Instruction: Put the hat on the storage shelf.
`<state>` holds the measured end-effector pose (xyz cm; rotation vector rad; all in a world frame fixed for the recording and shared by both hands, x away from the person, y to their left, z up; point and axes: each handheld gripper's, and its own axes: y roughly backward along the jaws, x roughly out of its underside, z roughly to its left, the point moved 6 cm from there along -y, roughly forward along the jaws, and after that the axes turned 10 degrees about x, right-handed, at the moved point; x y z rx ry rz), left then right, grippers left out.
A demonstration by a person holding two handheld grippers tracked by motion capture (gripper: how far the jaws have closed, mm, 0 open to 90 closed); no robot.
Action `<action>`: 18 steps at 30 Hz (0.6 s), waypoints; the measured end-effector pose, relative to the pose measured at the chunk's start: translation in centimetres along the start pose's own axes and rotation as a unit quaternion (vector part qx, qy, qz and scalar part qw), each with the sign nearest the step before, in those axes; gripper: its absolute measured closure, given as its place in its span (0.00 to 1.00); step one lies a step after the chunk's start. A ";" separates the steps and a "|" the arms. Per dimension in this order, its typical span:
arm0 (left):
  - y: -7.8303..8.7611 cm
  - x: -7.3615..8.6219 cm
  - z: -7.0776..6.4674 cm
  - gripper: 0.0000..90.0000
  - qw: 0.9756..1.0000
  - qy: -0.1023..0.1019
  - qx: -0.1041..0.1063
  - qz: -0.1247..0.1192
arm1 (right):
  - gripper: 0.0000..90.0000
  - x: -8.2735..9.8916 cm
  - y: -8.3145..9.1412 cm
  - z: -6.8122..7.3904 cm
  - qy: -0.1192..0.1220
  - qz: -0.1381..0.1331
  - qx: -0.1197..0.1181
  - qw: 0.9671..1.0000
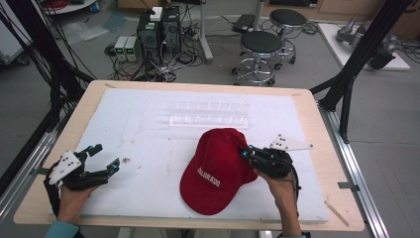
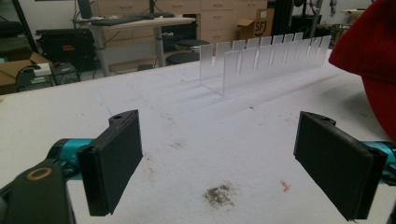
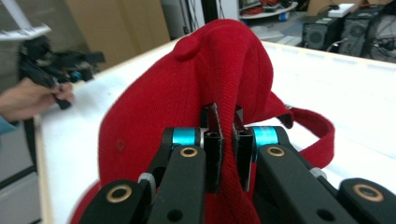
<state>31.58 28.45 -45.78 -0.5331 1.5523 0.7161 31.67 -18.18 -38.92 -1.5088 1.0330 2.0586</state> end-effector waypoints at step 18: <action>-1.4 -6.5 -4.1 0.17 0.995 -0.034 0.094 -0.002 | 0.97 -4.5 -0.8 4.9 0.021 -0.021 -0.015 0.999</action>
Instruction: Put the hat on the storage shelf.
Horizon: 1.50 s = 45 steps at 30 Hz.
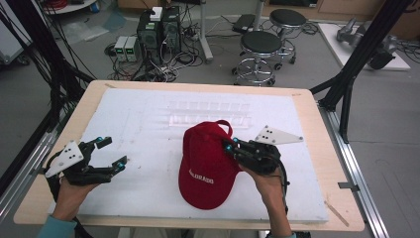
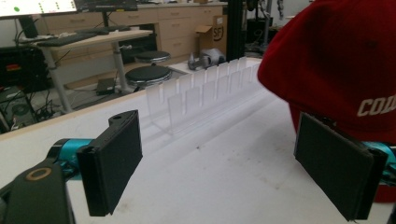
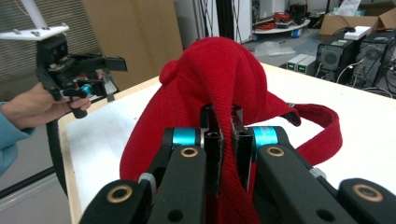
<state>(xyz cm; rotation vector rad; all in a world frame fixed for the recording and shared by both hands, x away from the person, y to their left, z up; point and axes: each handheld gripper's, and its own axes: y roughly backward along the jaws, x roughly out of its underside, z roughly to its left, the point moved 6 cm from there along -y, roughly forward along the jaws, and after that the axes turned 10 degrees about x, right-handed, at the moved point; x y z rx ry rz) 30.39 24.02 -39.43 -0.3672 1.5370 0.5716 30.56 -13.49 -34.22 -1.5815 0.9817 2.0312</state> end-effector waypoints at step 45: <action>-11.1 -7.6 -4.9 0.14 0.987 0.000 0.162 0.001 | 0.97 -3.8 -3.8 5.1 0.023 -0.018 0.001 1.000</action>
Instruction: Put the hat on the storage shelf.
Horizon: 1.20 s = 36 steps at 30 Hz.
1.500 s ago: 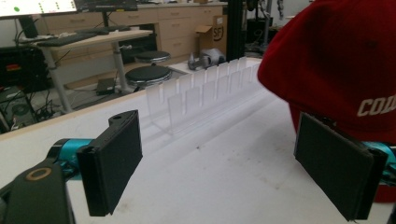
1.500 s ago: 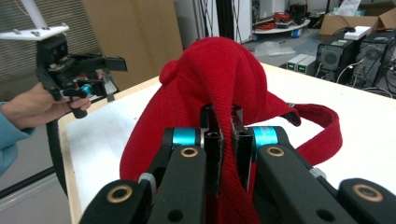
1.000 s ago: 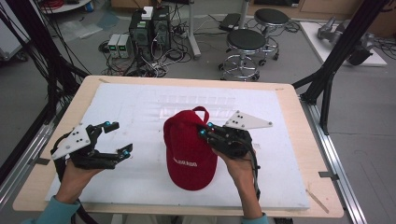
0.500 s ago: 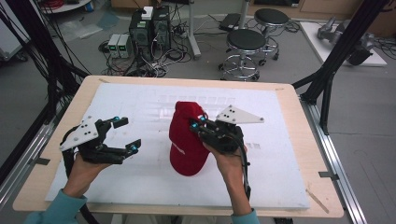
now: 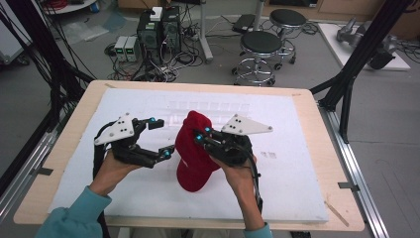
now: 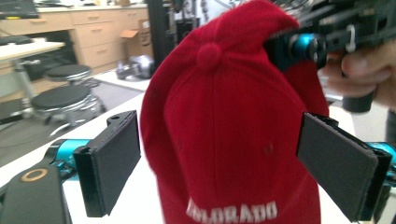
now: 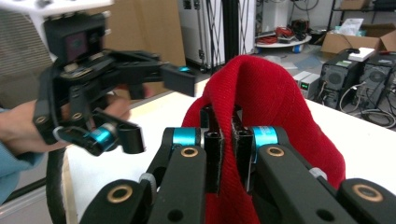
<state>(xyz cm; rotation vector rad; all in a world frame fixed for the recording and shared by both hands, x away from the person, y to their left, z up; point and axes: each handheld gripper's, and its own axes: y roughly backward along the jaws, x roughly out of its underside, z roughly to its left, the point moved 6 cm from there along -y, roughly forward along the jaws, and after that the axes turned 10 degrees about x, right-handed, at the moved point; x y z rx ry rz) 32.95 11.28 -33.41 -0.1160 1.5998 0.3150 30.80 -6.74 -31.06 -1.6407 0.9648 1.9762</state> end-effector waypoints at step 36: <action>-3.1 -0.6 0.5 0.25 0.998 0.012 0.066 0.021 | 0.97 -1.0 -0.4 1.0 0.042 -0.001 -0.022 0.999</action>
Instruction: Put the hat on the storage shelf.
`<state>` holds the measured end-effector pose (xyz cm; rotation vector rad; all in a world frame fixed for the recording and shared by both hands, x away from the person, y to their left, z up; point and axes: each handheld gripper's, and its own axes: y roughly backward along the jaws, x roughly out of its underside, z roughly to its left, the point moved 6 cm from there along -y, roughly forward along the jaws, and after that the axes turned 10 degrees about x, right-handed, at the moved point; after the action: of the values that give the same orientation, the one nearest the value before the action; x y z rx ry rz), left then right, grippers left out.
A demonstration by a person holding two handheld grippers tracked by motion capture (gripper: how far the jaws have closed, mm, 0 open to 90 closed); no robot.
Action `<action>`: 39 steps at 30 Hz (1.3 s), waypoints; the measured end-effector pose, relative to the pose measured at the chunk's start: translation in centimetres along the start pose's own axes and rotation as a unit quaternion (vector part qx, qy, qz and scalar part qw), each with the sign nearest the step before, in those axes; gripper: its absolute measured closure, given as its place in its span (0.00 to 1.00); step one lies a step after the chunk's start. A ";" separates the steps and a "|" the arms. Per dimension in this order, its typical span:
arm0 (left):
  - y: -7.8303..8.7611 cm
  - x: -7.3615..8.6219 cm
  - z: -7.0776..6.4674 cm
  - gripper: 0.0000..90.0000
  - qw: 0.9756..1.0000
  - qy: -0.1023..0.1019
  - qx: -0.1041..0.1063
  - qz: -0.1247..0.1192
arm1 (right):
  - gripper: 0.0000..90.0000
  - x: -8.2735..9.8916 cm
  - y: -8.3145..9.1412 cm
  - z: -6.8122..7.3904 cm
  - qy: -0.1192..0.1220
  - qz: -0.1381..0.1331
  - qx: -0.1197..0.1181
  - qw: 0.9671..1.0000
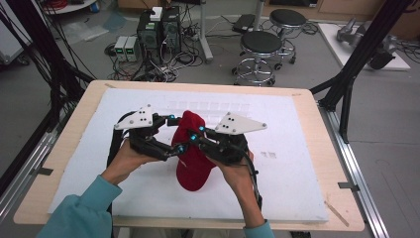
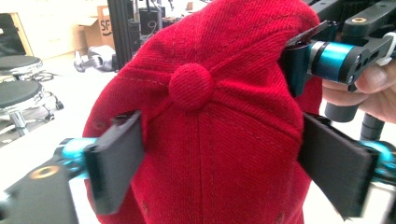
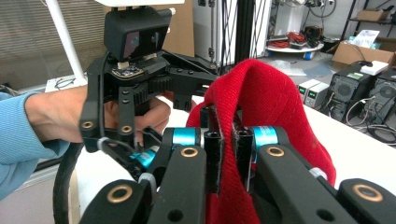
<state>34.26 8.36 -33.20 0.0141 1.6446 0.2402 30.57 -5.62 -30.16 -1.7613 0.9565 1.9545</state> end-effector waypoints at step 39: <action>0.9 -0.3 -0.2 0.89 0.999 -0.025 -0.041 0.002 | 0.22 0.7 0.8 -0.9 -0.001 -0.018 0.049 0.999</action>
<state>33.99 9.18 -32.74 -0.0393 1.5848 0.3079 30.58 -6.93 -30.64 -1.7103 0.9946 1.8538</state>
